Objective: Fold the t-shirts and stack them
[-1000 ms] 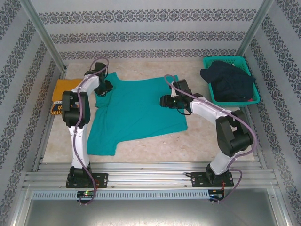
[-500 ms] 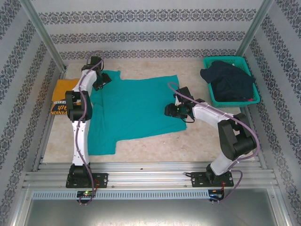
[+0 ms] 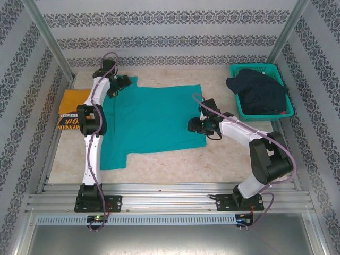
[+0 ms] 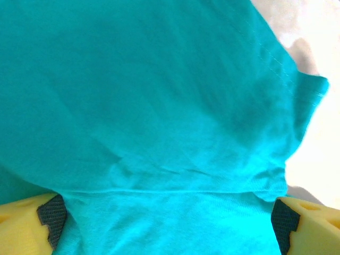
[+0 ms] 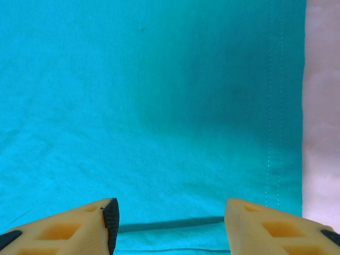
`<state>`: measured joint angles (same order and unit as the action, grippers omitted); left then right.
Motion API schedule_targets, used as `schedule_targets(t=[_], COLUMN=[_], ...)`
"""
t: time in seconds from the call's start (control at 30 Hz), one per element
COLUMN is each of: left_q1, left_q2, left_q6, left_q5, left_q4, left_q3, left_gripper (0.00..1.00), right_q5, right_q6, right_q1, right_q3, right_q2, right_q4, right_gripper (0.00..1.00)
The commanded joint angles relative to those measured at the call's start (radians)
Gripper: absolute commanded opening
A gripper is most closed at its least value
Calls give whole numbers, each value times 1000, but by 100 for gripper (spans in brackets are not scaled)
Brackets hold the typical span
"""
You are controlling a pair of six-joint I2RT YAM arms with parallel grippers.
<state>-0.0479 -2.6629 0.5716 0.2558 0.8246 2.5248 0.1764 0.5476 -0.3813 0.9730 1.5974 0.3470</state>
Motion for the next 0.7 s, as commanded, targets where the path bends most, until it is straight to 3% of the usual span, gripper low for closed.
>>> schedule_targets(t=[0.0, 0.13, 0.23, 0.37, 0.5, 0.67], left_q1=[-2, 7, 14, 13, 11, -25], left_q2=[121, 309, 524, 805, 983, 1070], left_q6=[-19, -35, -15, 64, 151, 224], left_q5=[30, -30, -101, -156, -196, -171], left_q4=[37, 28, -94, -263, -320, -384], left_q3=[-14, -188, -521, -965, -1253, -1468], left_gripper=[100, 100, 99, 78, 50, 39], right_q5=[-26, -21, -5, 12, 28, 38], right_q6=[7, 6, 2, 4, 7, 0], right_q1=[15, 27, 28, 30, 30, 31], right_q3=[8, 71, 144, 214, 240, 233], right_q2=[14, 91, 158, 203, 219, 209], right_q4=[-31, -73, -84, -96, -97, -96], right_gripper=[56, 56, 56, 56, 55, 55])
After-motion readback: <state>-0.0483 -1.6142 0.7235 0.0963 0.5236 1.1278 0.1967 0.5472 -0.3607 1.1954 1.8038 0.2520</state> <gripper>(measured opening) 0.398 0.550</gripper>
